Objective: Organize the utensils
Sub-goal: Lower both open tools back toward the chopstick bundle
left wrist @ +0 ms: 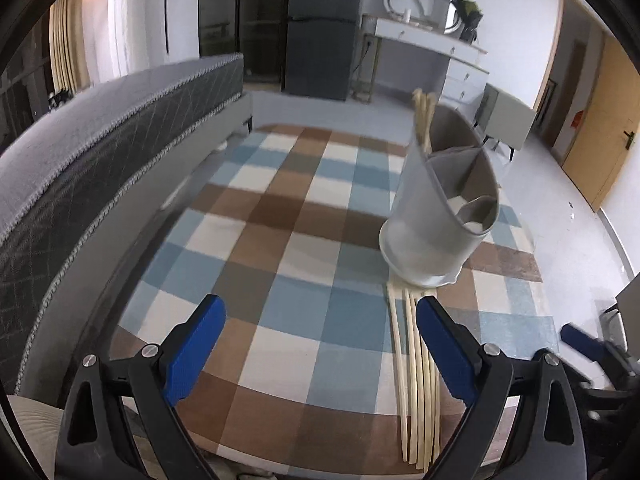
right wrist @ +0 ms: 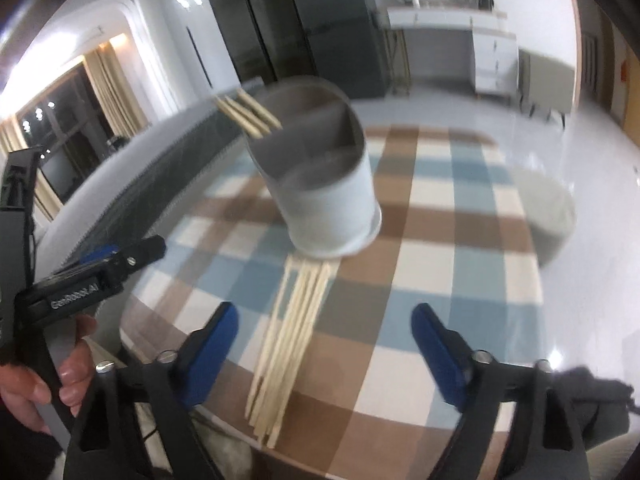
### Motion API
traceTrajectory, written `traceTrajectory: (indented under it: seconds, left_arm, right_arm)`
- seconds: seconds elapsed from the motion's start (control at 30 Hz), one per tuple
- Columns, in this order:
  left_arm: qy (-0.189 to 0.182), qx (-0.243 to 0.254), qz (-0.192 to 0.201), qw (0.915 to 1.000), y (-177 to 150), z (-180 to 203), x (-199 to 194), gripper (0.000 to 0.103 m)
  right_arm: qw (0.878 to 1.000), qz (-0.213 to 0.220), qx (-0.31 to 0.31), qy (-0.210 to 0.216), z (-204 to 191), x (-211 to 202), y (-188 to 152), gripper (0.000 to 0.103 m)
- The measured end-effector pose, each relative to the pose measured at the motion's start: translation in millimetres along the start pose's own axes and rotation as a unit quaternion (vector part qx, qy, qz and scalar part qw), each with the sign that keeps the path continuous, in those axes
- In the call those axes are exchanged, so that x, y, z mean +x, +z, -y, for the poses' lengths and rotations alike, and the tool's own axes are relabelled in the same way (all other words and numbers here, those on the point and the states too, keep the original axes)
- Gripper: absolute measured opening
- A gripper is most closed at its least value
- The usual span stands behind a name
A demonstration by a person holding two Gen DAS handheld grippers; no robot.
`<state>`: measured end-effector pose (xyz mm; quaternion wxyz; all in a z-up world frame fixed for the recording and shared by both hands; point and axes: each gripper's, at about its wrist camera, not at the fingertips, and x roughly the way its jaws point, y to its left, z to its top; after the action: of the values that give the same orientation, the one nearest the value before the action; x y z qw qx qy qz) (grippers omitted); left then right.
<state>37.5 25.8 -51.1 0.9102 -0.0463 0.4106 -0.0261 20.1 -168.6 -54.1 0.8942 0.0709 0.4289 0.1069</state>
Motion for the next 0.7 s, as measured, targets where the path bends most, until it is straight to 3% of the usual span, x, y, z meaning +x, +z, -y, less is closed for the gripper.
traceTrajectory:
  seconds: [0.13, 0.27, 0.6, 0.7]
  left_arm:
    - [-0.004, -0.009, -0.013, 0.9999, 3, -1, 8, 0.093]
    - [-0.005, -0.022, -0.029, 0.9993, 5, -5, 17, 0.093]
    - [-0.013, -0.096, -0.072, 0.9928, 11, -34, 29, 0.093]
    - [-0.009, -0.116, -0.061, 0.9913, 17, -41, 26, 0.093]
  right_arm:
    - [0.997, -0.064, 0.033, -0.003, 13, 36, 0, 0.06]
    - [0.988, -0.134, 0.071, 0.02, 25, 77, 2, 0.026]
    - [0.984, -0.171, 0.046, 0.009, 10, 107, 10, 0.027]
    - [0.981, -0.192, 0.039, -0.009, 5, 114, 14, 0.027]
